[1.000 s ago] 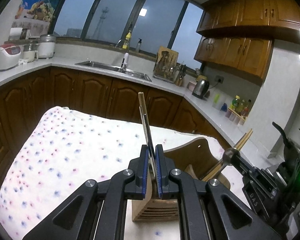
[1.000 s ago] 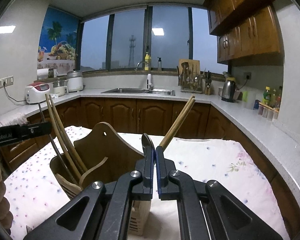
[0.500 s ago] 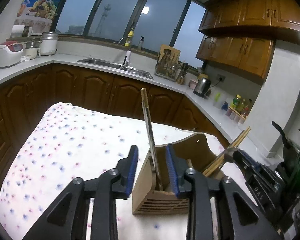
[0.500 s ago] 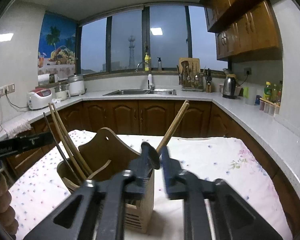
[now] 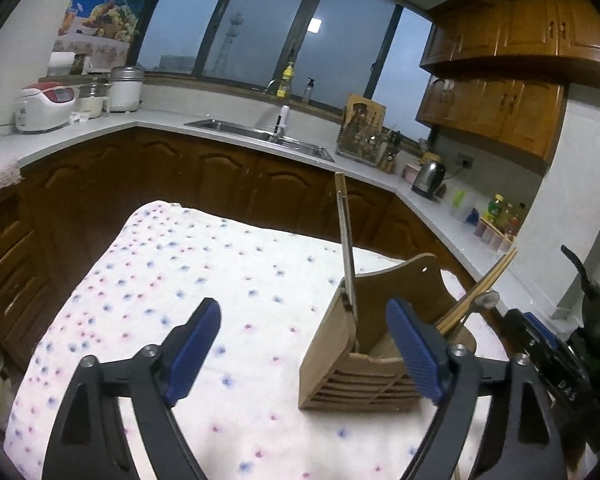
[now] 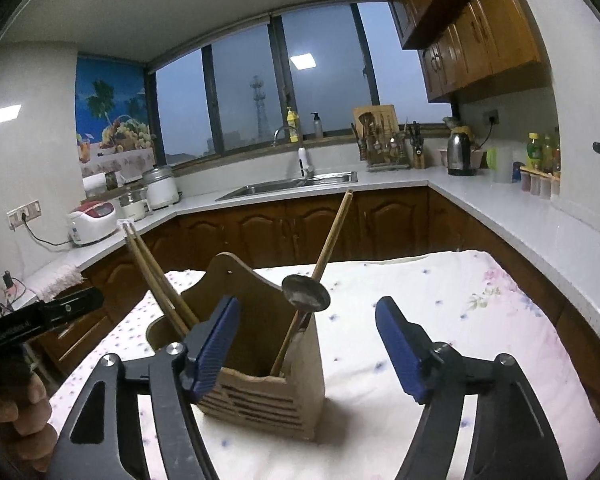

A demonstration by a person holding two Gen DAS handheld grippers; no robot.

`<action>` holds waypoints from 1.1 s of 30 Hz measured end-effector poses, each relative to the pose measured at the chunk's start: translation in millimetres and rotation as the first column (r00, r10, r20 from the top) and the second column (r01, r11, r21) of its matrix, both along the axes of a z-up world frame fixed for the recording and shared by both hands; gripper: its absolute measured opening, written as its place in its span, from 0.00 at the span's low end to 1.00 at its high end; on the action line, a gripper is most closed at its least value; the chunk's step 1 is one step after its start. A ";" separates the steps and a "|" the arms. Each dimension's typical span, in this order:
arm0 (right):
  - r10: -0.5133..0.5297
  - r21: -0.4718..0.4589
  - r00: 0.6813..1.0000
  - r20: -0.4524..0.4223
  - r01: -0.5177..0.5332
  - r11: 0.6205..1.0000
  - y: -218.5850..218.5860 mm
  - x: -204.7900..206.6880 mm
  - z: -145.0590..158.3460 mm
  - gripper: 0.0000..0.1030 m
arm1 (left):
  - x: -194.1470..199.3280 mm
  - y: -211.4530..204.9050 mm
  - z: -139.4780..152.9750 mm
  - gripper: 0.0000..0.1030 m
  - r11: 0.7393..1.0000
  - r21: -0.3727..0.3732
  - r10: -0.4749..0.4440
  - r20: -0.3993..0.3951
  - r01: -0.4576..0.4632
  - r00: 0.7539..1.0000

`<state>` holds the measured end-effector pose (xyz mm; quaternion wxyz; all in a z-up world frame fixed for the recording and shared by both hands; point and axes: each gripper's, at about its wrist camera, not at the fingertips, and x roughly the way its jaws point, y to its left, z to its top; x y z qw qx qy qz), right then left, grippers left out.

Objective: Organize utensils

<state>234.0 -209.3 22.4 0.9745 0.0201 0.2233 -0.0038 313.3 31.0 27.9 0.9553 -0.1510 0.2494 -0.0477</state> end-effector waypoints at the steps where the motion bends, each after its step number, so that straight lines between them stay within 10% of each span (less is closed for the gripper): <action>1: 0.002 0.000 1.000 0.003 -0.002 1.000 0.7 -2.1 1.4 0.74 | -1.2 0.3 1.5 0.86 1.000 0.003 0.002 0.002 -0.002 1.000; 33: 0.081 0.059 0.996 0.043 -0.083 0.995 21.7 -154.1 58.1 0.89 | -210.5 1.8 39.9 0.97 0.980 0.197 -0.012 0.159 -0.020 0.987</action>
